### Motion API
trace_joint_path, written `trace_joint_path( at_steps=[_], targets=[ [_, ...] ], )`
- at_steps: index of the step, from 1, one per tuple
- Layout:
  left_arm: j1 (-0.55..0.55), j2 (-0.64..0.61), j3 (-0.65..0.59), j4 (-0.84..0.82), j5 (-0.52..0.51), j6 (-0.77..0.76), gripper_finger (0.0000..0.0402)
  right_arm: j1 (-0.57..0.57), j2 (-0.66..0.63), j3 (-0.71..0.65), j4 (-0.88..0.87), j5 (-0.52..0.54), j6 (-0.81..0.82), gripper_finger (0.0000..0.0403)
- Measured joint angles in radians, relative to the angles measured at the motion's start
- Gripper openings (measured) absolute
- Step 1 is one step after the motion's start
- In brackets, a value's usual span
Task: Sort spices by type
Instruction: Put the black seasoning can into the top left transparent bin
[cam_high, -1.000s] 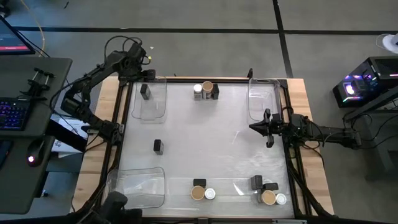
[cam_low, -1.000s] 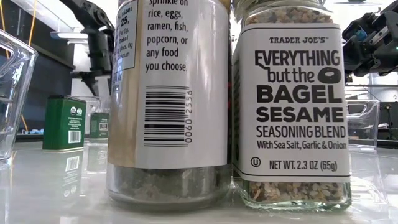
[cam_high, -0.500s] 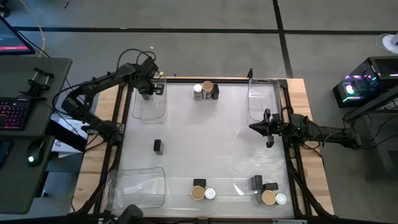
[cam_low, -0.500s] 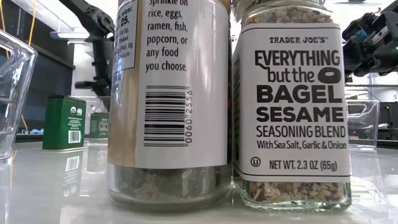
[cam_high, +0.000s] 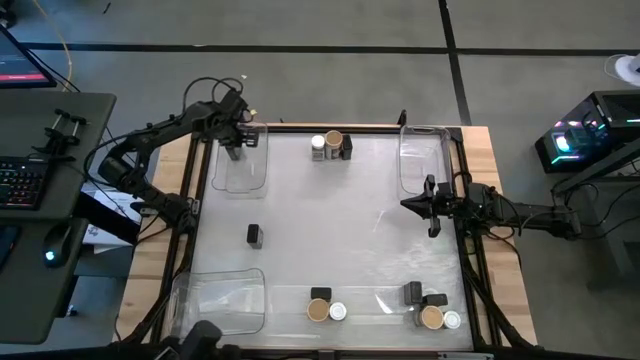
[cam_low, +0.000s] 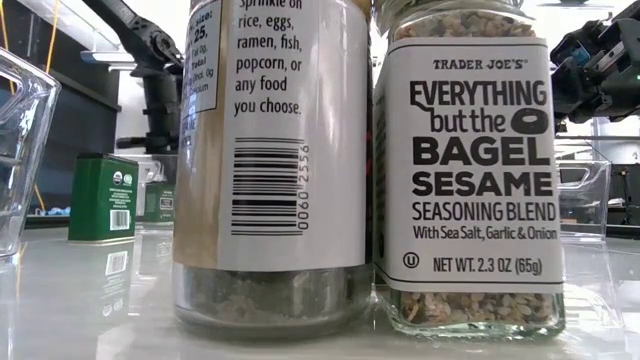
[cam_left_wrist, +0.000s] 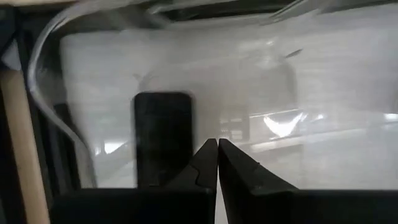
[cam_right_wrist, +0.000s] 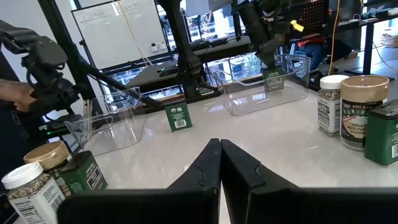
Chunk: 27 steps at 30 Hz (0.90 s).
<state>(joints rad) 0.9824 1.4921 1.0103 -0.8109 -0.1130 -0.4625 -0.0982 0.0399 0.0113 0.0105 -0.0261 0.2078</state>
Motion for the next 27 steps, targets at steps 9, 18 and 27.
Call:
trace_joint_path(
  at_steps=[9,18,27],
  targets=[
    [0.019,0.0,-0.03,0.007,0.01,0.0,0.0,0.0,0.0,0.0,0.0,0.0,0.0,0.0],
    [0.019,0.0,-0.03,0.082,-0.024,-0.007,0.0,0.0,0.0,0.0,0.0,0.0,0.0,0.0],
    [0.019,0.0,-0.03,0.166,-0.055,0.025,0.0,0.0,0.0,0.0,0.0,0.0,0.0,0.0]
  ],
)
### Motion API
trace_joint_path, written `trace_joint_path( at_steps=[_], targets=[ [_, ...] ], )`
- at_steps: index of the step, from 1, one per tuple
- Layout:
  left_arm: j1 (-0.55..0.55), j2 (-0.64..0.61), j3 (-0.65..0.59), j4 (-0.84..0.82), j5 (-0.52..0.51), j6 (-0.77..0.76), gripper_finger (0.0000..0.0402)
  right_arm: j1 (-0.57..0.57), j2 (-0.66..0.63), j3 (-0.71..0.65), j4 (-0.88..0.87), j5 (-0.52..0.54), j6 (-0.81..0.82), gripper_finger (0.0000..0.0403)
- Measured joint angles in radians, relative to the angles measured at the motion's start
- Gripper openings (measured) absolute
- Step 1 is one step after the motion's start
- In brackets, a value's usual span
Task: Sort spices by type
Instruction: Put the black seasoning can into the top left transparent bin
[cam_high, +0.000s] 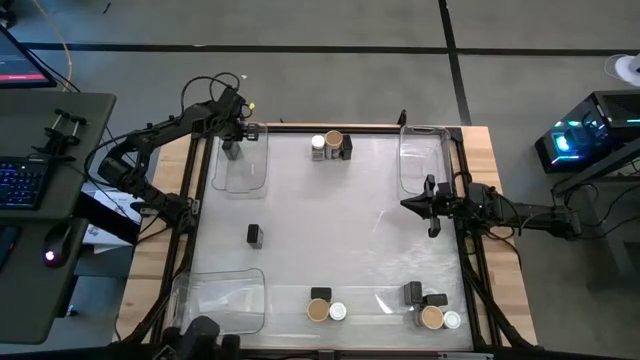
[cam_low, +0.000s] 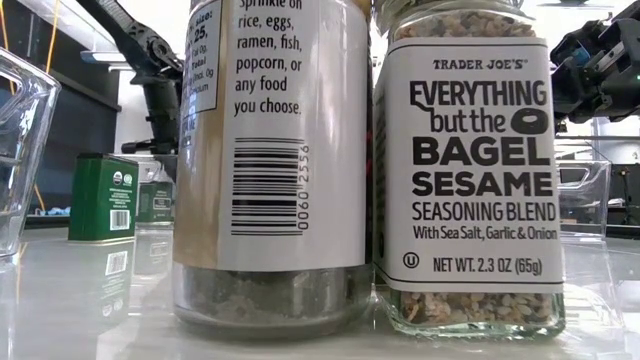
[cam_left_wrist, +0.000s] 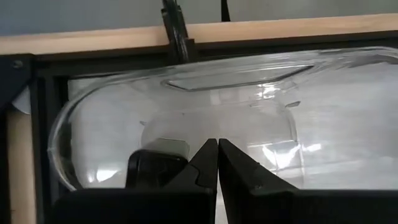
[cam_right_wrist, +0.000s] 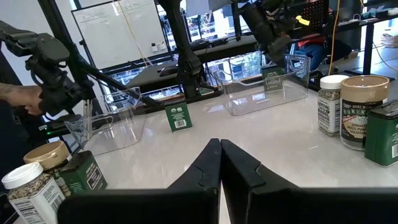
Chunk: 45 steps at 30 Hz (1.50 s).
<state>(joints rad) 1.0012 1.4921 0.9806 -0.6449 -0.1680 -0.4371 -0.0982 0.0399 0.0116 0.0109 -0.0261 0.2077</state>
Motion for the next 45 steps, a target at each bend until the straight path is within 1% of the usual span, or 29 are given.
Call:
trace_joint_path(
  at_steps=[3,17,24,28,33,36,38,40,42,45],
  targets=[
    [0.001,0.0,0.0,-0.006,-0.025,0.017,0.0,0.0,0.0,0.0,0.0,0.0,0.0,0.0],
    [0.04,0.0,0.0,-0.009,-0.022,0.074,0.0,0.0,0.0,0.0,0.0,0.0,0.0,0.0],
    [0.032,-0.003,0.0,-0.009,0.039,0.048,0.0,0.0,0.0,0.0,0.0,0.0,0.0,0.0],
    [0.016,-0.035,0.001,-0.009,0.053,0.047,0.0,0.0,0.0,0.0,0.0,0.0,0.0,0.0],
    [-0.048,-0.137,0.002,-0.068,0.052,0.025,0.0,0.0,0.0,0.0,0.0,0.0,0.0,0.0],
    [-0.157,-0.218,0.002,-0.131,0.051,0.0,0.0,0.0,0.0,0.0,0.0,0.0,0.0,0.0],
    [-0.277,-0.271,0.002,-0.177,0.051,-0.029,0.0,0.0,0.0,0.0,0.0,0.0,0.0,0.0],
    [-0.439,-0.32,0.002,-0.219,0.052,-0.084,0.0,0.0,0.0,0.0,0.0,0.0,0.0,0.0],
    [-0.629,-0.366,0.002,-0.246,0.054,-0.163,0.0,0.0,0.0,0.0,0.0,0.0,0.0,0.0],
    [-0.931,-0.415,0.002,-0.273,0.028,-0.341,0.0,0.0,0.0,0.0,0.0,0.0,0.0,0.0]
  ],
)
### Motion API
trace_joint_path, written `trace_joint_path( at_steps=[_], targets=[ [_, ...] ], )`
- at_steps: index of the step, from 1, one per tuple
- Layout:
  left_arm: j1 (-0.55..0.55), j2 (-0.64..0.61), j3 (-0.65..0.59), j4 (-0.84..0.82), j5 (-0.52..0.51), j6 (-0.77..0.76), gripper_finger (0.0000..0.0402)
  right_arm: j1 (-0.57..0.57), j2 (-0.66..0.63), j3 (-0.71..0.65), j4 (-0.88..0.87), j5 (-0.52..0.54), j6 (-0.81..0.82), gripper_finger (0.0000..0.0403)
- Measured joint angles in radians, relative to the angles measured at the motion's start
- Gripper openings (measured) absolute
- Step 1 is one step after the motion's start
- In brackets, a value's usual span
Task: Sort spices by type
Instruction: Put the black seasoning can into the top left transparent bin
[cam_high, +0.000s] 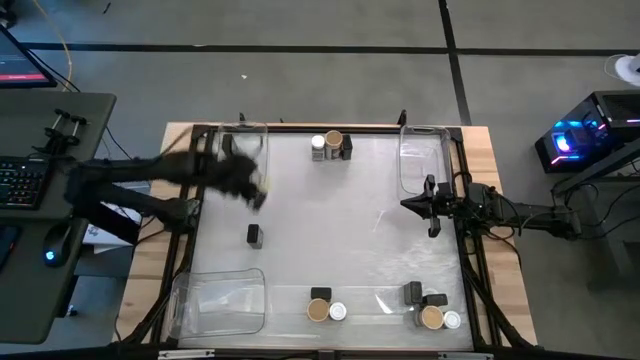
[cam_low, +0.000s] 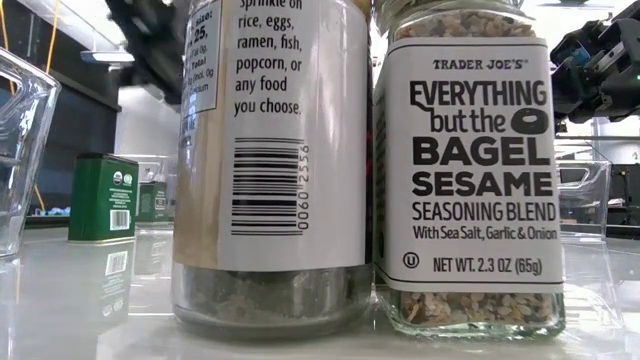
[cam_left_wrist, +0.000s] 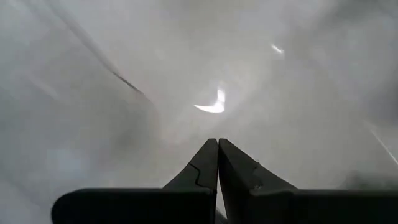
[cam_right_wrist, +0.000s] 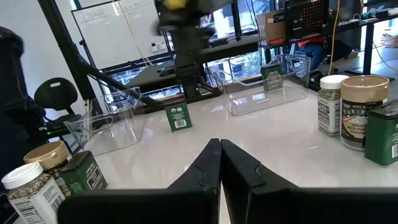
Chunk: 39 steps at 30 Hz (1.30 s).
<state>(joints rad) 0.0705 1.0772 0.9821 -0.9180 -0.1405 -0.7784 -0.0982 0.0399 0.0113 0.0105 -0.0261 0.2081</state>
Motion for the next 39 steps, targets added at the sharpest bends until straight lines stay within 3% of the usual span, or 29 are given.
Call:
trace_joint_path(
  at_steps=[5,9,13,18,26,31,36,39],
  targets=[
    [-0.38,-0.045,0.0,-0.01,-0.086,-0.309,0.0,0.0,0.0,0.0,0.0,0.0,0.0,0.0],
    [-0.495,-0.051,0.0,-0.013,-0.121,-0.377,0.0004,0.0,0.0,0.0,0.0,0.0,0.0,0.0],
    [-0.473,-0.043,0.0,-0.015,-0.028,-0.303,0.0037,0.0,0.0,0.0,0.0,0.0,0.0,0.0],
    [-0.388,-0.037,0.0,-0.022,0.043,-0.243,0.0127,0.0,0.0,0.0,0.0,0.0,0.0,0.0],
    [-0.311,-0.015,-0.001,-0.033,0.105,-0.373,0.0276,0.0,0.0,0.0,0.0,0.0,0.0,0.0],
    [-0.302,0.041,-0.001,-0.119,0.076,-0.486,0.0297,0.0,0.0,0.0,0.0,0.0,0.0,0.0],
    [-0.336,0.127,-0.001,-0.27,-0.031,-0.652,0.0298,0.0,0.0,0.0,0.0,0.0,0.0,0.0],
    [-0.351,0.185,-0.002,-0.212,-0.072,-0.721,0.0298,0.0,0.0,0.0,0.0,0.0,0.0,0.0]
  ],
)
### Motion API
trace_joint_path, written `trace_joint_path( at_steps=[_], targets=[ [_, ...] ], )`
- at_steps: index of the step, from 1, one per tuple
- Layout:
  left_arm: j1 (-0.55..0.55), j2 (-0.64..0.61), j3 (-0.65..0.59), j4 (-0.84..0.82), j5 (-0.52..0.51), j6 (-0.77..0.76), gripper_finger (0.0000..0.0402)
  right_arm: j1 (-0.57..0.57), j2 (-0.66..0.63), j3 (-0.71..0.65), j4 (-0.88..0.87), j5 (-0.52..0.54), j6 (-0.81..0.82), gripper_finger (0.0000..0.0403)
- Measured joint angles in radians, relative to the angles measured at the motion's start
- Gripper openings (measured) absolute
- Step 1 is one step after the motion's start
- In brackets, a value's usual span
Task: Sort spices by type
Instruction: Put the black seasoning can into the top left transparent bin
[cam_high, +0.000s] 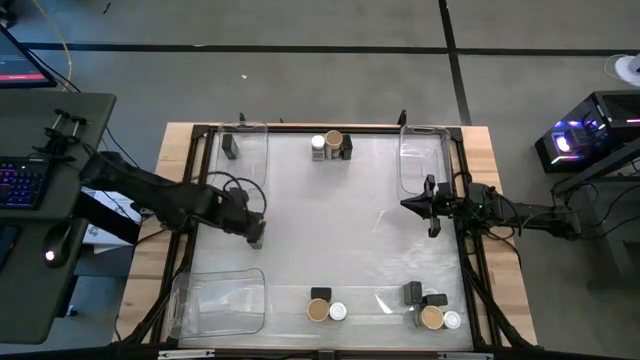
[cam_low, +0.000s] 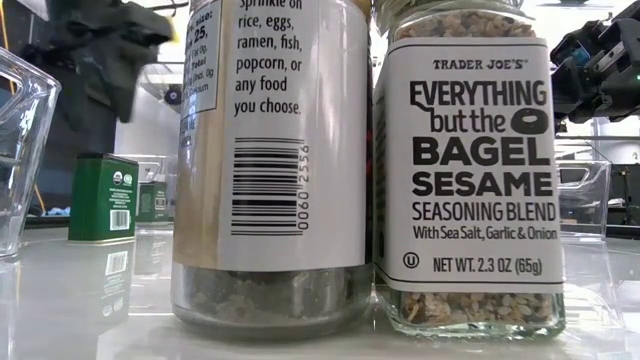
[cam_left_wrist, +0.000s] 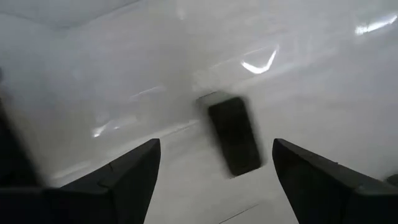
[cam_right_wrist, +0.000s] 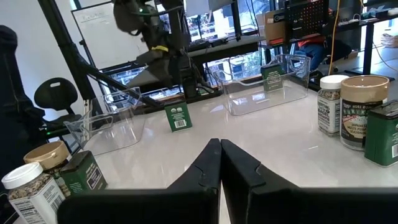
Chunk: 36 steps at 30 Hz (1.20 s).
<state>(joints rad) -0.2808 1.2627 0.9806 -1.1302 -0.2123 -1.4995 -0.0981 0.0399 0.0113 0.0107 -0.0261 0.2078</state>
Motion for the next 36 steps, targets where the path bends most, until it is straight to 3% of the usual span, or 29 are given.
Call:
trace_joint_path(
  at_steps=[3,13,28,32,36],
  targets=[
    [-0.011,0.055,0.0,0.088,-0.014,-0.027,0.0298,0.0,0.0,0.0,0.0,0.0,0.0,0.0],
    [-0.022,0.159,0.0,0.04,-0.006,-0.141,0.0298,0.0,0.0,0.0,0.0,0.0,0.0,0.0],
    [-0.027,0.302,0.001,0.082,0.043,-0.118,0.0297,0.0,0.0,0.0,0.0,0.0,0.0,0.0],
    [-0.025,0.304,0.001,0.08,0.035,-0.12,0.0276,0.0,0.0,0.0,0.0,0.0,0.0,0.0],
    [-0.025,0.304,0.001,0.08,0.03,-0.121,0.0219,0.0,0.0,0.0,0.0,0.0,0.0,0.0]
  ],
)
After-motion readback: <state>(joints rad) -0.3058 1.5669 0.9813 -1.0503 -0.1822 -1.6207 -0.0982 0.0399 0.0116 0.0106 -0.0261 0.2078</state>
